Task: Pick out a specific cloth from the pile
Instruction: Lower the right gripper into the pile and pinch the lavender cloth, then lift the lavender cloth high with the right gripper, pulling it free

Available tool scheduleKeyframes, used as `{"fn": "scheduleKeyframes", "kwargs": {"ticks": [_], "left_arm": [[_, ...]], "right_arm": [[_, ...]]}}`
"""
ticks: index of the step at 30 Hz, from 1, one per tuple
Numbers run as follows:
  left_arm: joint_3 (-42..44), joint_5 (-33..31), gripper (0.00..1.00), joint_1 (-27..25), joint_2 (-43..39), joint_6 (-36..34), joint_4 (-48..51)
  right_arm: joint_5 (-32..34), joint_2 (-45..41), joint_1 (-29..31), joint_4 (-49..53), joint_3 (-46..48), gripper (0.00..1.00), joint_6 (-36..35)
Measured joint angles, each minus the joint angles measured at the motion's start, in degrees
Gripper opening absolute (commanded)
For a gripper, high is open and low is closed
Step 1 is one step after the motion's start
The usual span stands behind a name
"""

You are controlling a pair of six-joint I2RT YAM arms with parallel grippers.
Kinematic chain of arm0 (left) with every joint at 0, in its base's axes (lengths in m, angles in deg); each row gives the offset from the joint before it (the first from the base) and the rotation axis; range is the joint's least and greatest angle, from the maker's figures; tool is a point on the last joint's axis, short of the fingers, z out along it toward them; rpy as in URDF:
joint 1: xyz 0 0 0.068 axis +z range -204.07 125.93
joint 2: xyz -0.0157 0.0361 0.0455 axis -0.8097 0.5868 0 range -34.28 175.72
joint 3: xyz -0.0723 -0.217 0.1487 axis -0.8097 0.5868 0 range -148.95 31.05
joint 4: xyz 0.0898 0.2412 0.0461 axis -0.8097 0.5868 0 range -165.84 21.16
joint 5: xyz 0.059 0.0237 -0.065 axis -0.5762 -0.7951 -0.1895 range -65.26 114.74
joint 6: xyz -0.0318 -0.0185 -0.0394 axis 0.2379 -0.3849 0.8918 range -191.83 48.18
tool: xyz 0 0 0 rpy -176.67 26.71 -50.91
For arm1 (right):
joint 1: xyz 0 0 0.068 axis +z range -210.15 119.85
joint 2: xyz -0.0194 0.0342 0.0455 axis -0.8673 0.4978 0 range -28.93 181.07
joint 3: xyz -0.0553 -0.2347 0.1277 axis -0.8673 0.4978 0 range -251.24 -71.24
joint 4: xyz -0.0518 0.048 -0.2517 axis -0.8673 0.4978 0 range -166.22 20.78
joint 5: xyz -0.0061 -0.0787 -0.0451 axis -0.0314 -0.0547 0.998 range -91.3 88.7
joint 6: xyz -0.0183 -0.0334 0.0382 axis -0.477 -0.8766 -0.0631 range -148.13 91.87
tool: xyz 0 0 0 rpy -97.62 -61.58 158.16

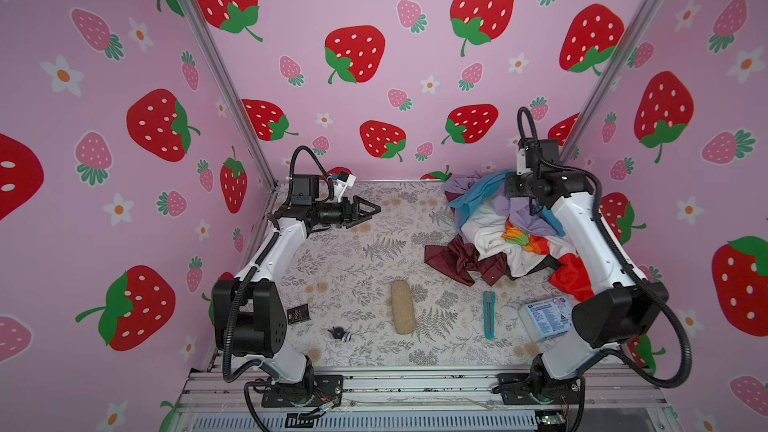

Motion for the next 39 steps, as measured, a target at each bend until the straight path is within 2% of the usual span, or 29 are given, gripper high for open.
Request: {"fn": "scheduleKeyframes", "kwargs": {"ticks": [8, 16, 18, 22, 26, 30, 33, 39], "left_arm": [[-0.57, 0.0, 0.8, -0.04, 2.12, -0.09, 0.85], [-1.57, 0.04, 0.8, -0.44, 2.64, -0.09, 1.11], [-1.84, 0.04, 0.8, -0.63, 2.73, -0.09, 1.09], [-1.95, 0.07, 0.8, -1.11, 2.75, -0.09, 1.07], [-1.92, 0.09, 0.8, -1.33, 2.75, -0.11, 1.09], [-1.95, 0.24, 0.8, -1.36, 2.75, -0.13, 1.09], [-1.92, 0.48, 0.8, -1.38, 2.75, -0.15, 1.11], [-1.92, 0.5, 0.8, -1.38, 2.75, -0.68, 1.55]], "right_arm": [[0.57, -5.14, 0.11, 2.25, -8.46, 0.0, -1.07], [0.57, -8.13, -0.13, 2.75, -10.4, 0.0, -2.82], [0.96, -7.32, -0.74, 3.91, -10.8, 0.0, -2.99], [0.76, 0.0, -2.91, 10.4, -15.8, 0.0, -2.62], [-5.49, 5.4, -4.33, 14.69, -16.46, 0.0, -2.49], [-14.38, 3.63, -5.2, 14.1, -13.66, 0.0, -2.6], [-15.47, 1.7, -6.56, 13.99, -9.79, 0.0, -2.49], [-16.39, 6.43, -9.62, 15.19, -9.4, 0.0, -0.66]]}}
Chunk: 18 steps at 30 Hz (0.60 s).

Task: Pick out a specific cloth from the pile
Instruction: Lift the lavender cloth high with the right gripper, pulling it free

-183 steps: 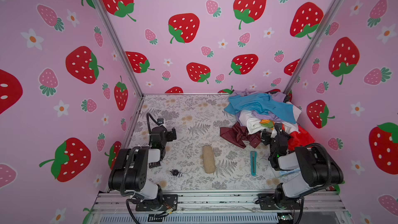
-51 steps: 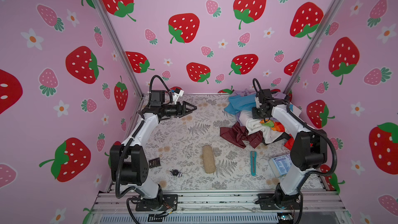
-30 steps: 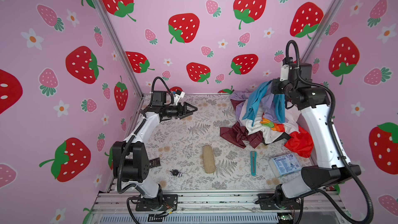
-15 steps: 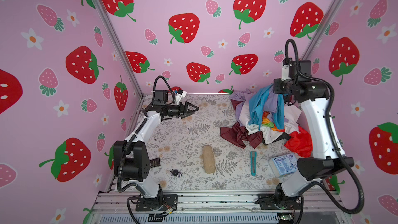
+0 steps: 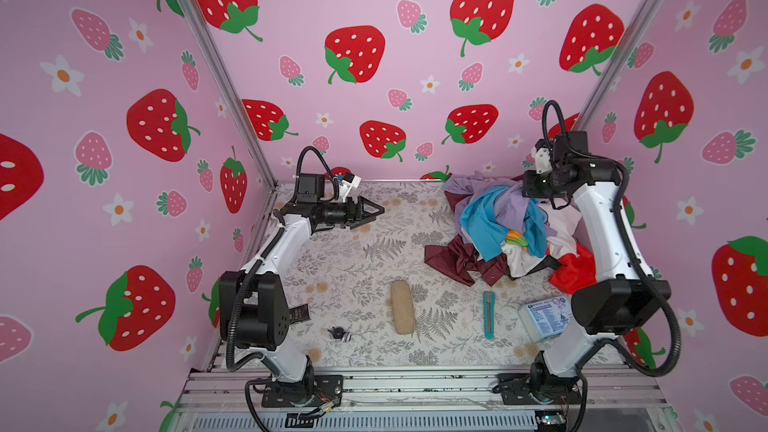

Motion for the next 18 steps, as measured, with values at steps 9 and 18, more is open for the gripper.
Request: {"fn": "scheduleKeyframes", "kwargs": {"ticks": [9, 18], "left_arm": [[0.0, -0.04, 0.8, 0.0, 0.0, -0.26, 0.2], [0.11, -0.07, 0.8, -0.66, 0.0, 0.33, -0.66]], "right_arm": [[-1.4, -10.25, 0.33, -10.19, -11.98, 0.0, 5.09], [-0.13, -6.56, -1.73, -8.55, -16.85, 0.0, 6.6]]}}
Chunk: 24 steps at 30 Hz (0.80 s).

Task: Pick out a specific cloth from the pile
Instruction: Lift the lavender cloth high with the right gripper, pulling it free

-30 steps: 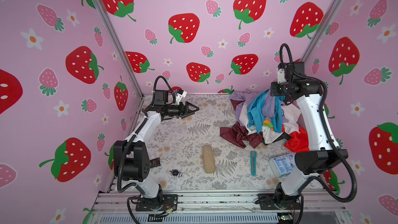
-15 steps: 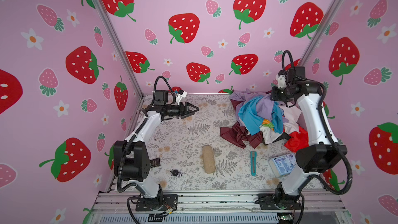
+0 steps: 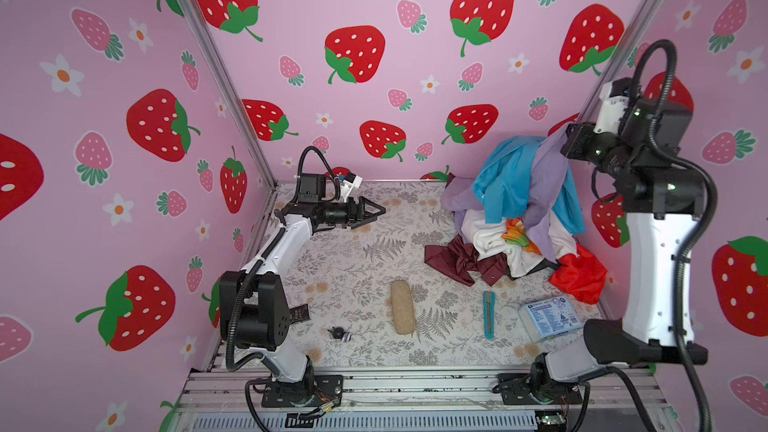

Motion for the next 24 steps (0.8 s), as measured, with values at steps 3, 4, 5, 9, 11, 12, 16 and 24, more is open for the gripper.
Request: {"fn": "scheduleKeyframes", "kwargs": {"ticks": [3, 4, 5, 9, 11, 12, 16, 24], "left_arm": [[0.28, -0.13, 0.8, -0.15, -0.07, 0.02, -0.13], [0.52, -0.28, 0.8, -0.22, -0.17, 0.0, -0.22], [0.85, -0.42, 0.8, -0.2, -0.42, 0.0, -0.2], [1.09, -0.87, 0.8, -0.2, -1.09, -0.04, 0.0], [1.09, -0.92, 0.8, -0.2, -1.31, -0.04, -0.04], [1.09, -0.94, 0.8, -0.2, -1.36, -0.04, -0.07], [1.09, -1.09, 0.8, -0.2, -1.36, -0.04, -0.07], [1.09, -1.33, 0.8, -0.2, -1.36, -0.02, -0.07]], "right_arm": [[-0.98, 7.93, -0.26, 3.21, -0.24, 0.0, 0.37], [-1.66, 9.6, -0.33, 3.93, 0.22, 0.0, 0.59], [-2.64, 10.6, -0.5, 4.09, 0.81, 0.0, 0.98], [-6.82, 7.8, -0.98, 1.05, 1.2, 0.0, 2.93], [-8.55, 4.04, -1.86, -1.49, 0.96, 0.0, 3.78], [-8.81, 2.69, -2.32, -2.16, 0.79, 0.0, 3.91], [-7.41, 0.39, -4.68, -2.43, 1.27, 0.0, 3.58], [-6.1, 11.34, -5.49, 2.84, -0.98, 0.0, 3.72]]}}
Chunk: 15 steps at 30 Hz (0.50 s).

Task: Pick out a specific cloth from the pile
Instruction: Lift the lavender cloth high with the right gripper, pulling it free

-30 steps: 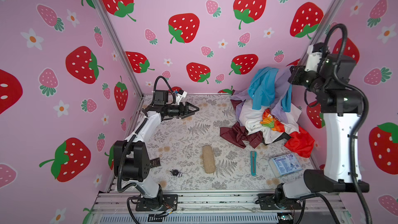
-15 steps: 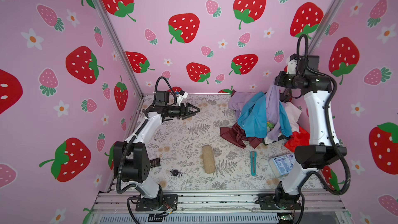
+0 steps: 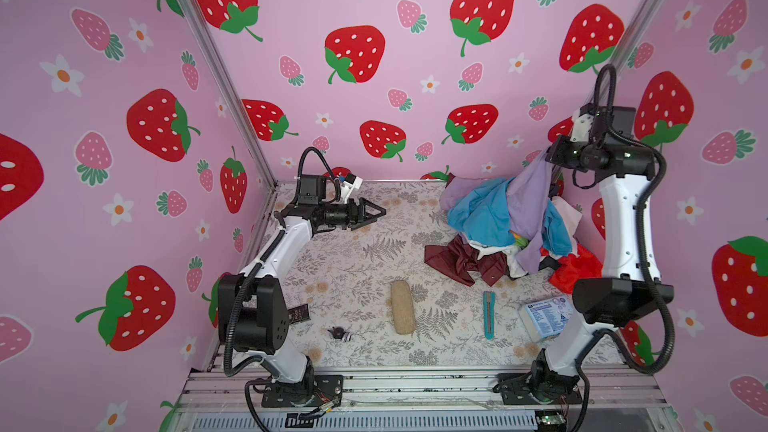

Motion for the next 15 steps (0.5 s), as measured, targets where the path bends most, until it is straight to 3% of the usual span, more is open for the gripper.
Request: {"fn": "scheduleKeyframes", "kwargs": {"ticks": [3, 10, 15], "left_arm": [[0.0, -0.15, 0.8, 0.0, 0.0, 0.02, 0.0], [0.0, -0.2, 0.8, 0.0, 0.0, 0.07, 0.0], [0.0, -0.57, 0.79, -0.09, 0.0, 0.24, 0.0]], "right_arm": [[-1.2, -2.75, 0.0, -3.39, -0.9, 0.0, 1.4], [-1.84, -19.19, 0.0, -17.07, -1.2, 0.0, 3.76], [-1.38, -21.51, 0.0, -23.12, -2.32, 0.0, 3.96]]}}
